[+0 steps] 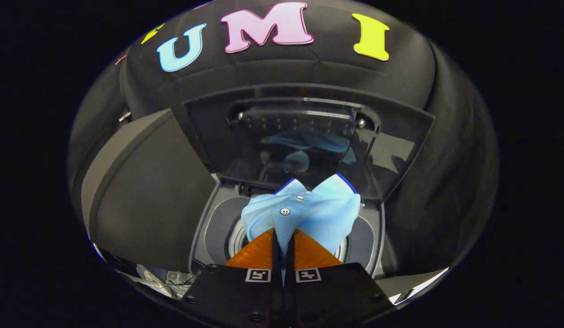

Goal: Put the clothes into the washing machine and then close the washing machine lid.

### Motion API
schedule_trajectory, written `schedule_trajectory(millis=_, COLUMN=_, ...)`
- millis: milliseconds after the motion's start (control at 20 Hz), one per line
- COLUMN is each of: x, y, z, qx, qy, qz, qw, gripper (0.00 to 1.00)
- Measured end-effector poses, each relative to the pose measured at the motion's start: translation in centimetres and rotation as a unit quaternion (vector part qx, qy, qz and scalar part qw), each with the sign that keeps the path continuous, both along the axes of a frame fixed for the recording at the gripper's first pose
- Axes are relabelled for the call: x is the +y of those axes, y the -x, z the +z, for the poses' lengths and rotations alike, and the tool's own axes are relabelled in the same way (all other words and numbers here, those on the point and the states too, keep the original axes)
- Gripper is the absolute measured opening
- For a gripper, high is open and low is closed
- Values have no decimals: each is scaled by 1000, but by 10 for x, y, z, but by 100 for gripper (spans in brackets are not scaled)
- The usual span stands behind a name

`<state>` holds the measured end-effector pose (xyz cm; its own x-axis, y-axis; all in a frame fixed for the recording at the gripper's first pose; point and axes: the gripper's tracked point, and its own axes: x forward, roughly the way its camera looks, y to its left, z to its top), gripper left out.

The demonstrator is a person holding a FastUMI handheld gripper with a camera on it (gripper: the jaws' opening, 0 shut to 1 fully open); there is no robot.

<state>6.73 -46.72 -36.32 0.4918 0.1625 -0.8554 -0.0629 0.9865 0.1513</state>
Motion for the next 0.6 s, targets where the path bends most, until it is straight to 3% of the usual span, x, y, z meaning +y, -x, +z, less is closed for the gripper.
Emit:
schedule_trajectory(millis=400, x=8, y=24, z=-67, qx=61, qy=20, qz=-6, qw=998, gripper=5)
schedule_trajectory(millis=600, x=13, y=32, z=-82, qx=76, qy=28, qz=11, qw=997, gripper=5)
